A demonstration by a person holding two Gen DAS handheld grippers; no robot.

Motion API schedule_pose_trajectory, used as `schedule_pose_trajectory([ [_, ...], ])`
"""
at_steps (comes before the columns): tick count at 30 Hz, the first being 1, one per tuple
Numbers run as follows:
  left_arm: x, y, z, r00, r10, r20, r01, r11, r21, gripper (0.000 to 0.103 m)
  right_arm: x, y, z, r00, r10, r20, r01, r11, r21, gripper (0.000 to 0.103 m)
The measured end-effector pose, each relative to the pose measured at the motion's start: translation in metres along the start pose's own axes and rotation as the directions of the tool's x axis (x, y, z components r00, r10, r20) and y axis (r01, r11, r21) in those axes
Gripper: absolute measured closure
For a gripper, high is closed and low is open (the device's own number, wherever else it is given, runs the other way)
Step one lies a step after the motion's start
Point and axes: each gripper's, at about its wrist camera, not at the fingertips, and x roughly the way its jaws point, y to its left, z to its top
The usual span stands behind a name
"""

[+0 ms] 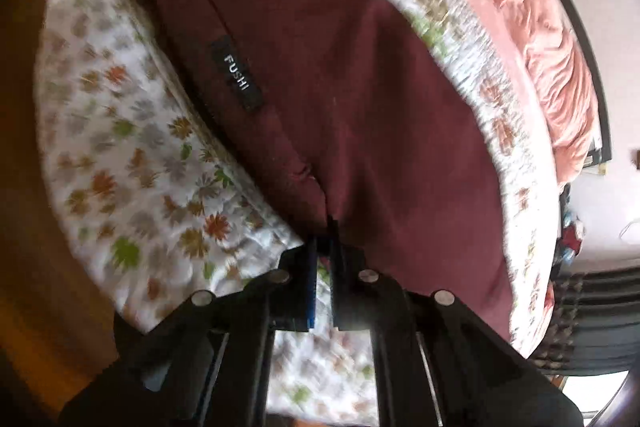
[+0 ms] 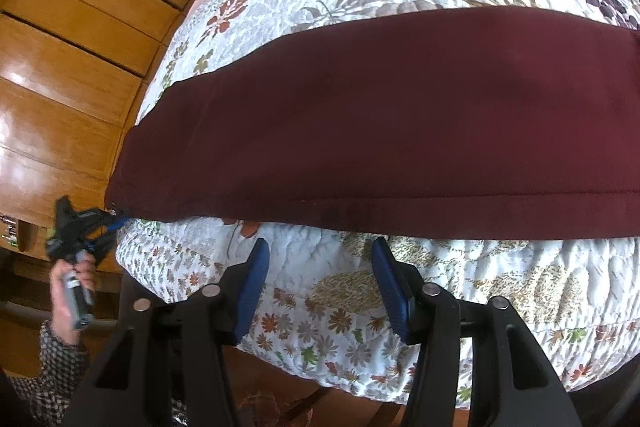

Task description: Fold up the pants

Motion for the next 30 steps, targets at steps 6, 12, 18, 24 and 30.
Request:
schedule_pose_trajectory([
  [6,-0.028,-0.021,-0.007,0.999,0.033,0.037,-0.035,0.997,0.064,0.055,-0.021,-0.003,-0.003,0.999,-0.003,0.036,0.003,1.000,0.002,0.039],
  [12,-0.035,-0.092,-0.055,1.000,-0.018,0.017,0.013,0.963,0.268,0.046,-0.060,-0.040,-0.008,0.991,0.060,0.117,-0.075,0.988,0.136,0.039],
  [18,0.025,-0.179,-0.118,0.990,-0.033,-0.134,0.097,0.856,0.508,0.046,-0.080,-0.080,-0.017,0.987,0.016,0.160,-0.052,0.973,0.227,0.037],
  [24,0.088,-0.210,-0.153,0.982,0.101,-0.157,0.021,0.775,0.632,0.046,-0.085,-0.124,-0.013,0.978,-0.018,0.206,-0.056,0.935,0.349,0.036],
  [30,0.091,-0.208,-0.151,0.982,0.104,-0.158,0.014,0.793,0.609,0.045,-0.090,-0.162,-0.014,0.934,0.073,0.351,-0.242,0.851,0.466,0.037],
])
